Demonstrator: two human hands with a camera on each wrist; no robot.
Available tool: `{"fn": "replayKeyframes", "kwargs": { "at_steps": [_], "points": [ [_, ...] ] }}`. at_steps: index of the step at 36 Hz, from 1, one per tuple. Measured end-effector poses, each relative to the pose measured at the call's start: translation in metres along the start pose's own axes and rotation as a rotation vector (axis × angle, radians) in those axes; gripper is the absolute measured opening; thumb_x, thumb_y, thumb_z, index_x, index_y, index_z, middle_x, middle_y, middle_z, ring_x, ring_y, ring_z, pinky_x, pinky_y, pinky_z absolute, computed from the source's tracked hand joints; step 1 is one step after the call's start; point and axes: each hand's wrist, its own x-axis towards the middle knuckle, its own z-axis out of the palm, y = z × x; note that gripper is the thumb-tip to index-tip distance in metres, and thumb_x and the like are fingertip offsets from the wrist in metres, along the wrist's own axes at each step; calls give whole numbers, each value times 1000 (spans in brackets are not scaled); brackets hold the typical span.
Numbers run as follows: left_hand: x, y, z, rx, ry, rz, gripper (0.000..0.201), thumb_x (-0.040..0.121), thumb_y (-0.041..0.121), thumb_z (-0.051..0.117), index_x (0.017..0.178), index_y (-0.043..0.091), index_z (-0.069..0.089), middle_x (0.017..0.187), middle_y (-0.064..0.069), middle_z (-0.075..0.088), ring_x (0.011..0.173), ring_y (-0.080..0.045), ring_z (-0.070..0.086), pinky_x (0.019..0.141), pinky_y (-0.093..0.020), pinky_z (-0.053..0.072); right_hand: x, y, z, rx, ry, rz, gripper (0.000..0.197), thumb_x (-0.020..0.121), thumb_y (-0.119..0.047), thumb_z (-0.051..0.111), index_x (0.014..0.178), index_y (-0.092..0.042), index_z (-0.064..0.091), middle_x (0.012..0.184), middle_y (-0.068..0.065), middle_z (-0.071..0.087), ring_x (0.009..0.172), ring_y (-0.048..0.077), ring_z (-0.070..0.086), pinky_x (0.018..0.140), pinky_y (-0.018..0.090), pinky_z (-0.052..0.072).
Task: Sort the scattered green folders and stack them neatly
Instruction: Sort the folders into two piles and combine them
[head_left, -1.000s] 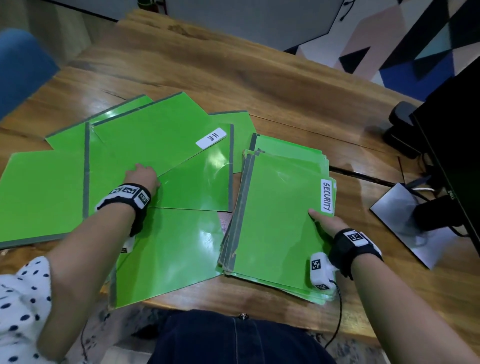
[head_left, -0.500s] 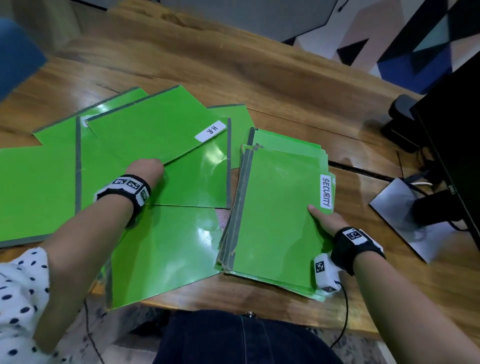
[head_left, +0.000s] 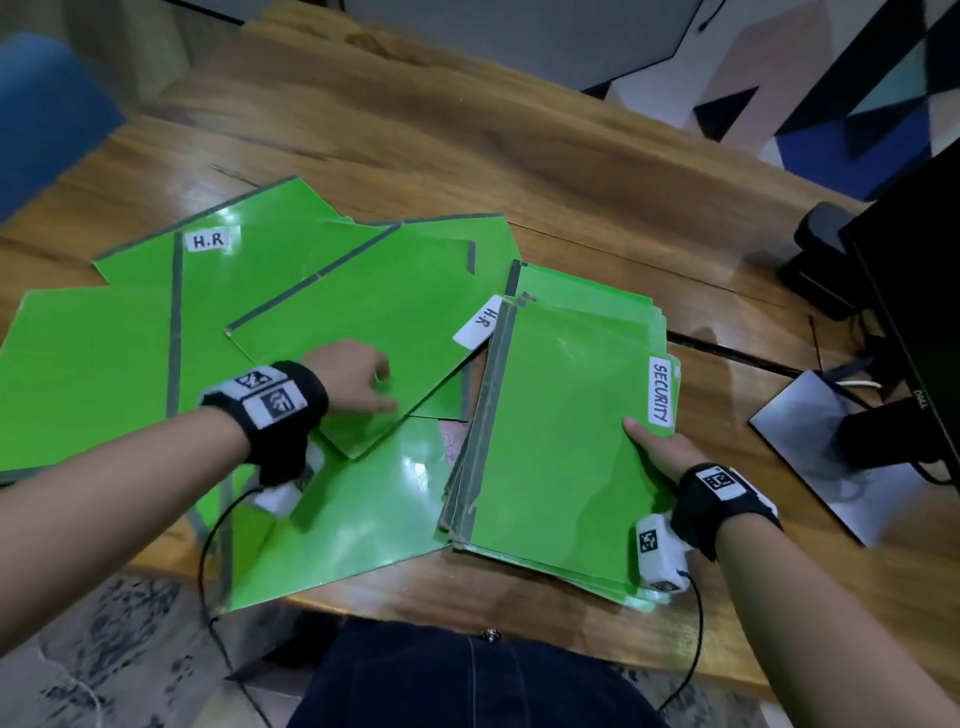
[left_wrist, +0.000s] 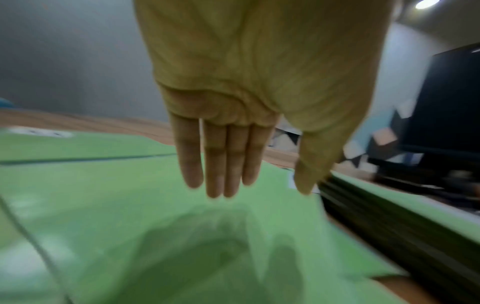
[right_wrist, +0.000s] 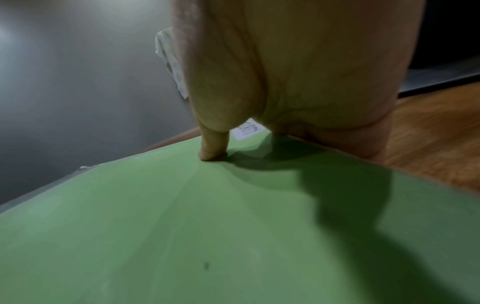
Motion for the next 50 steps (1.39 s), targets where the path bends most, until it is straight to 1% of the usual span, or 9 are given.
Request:
{"fn": "replayKeyframes", "kwargs": {
  "at_steps": [3,7,17,23,28,32,37,43,50],
  "points": [
    [26,-35,-19,-76,198,-206,63,84,39,65,133,6,44,130,-16,55,114,-30,56,95,-42,48,-1,0,2,2,10,-3,75,85,-56,57,132,0,41,114,16,53,97,28,50,83,36,43],
    [39,-78,-24,-115,169,-458,90,69,42,79,136,2,34,129,-20,51,115,-35,53,96,-48,47,1,2,3,13,25,3,77,84,-57,57,132,0,41,116,16,54,98,29,52,81,35,44],
    [21,-95,-4,-201,113,-612,93,51,45,88,120,3,42,108,-18,55,100,-35,56,85,-46,52,3,1,3,6,14,-10,66,86,-54,56,122,0,47,107,16,57,93,30,56,82,36,48],
    [15,-93,-33,-421,236,-475,65,79,15,74,136,1,45,131,-20,54,115,-35,54,96,-42,43,4,3,4,4,12,-11,63,86,-55,55,117,0,49,106,16,57,93,30,56,80,37,48],
    [10,-96,-101,-506,418,-263,54,82,3,69,133,7,51,132,-18,54,118,-34,53,97,-40,42,6,3,4,-24,30,-24,70,85,-59,54,122,1,48,114,19,59,92,29,56,79,34,46],
    [1,-82,-154,-337,454,-120,41,83,-6,61,123,0,56,116,-19,59,109,-34,55,89,-35,41,5,3,4,-48,48,-47,65,87,-54,54,120,1,50,109,18,59,90,28,56,76,32,45],
    [-10,-48,-198,60,536,-159,38,80,2,52,111,19,64,117,-16,62,109,-38,55,99,-54,40,5,3,5,-16,43,-57,62,86,-54,56,115,1,53,109,20,63,90,30,60,79,35,51],
    [9,3,-163,261,384,-83,31,83,5,54,108,16,68,110,-19,65,101,-36,63,90,-43,50,7,4,5,0,38,-57,63,85,-55,57,114,1,54,109,21,63,95,31,62,81,36,51],
    [19,20,-152,428,491,-53,38,90,3,48,115,25,65,115,-16,64,109,-31,60,105,-44,29,9,6,5,16,27,-60,63,84,-55,58,112,1,52,109,21,63,92,30,61,79,36,53]
  ]
}}
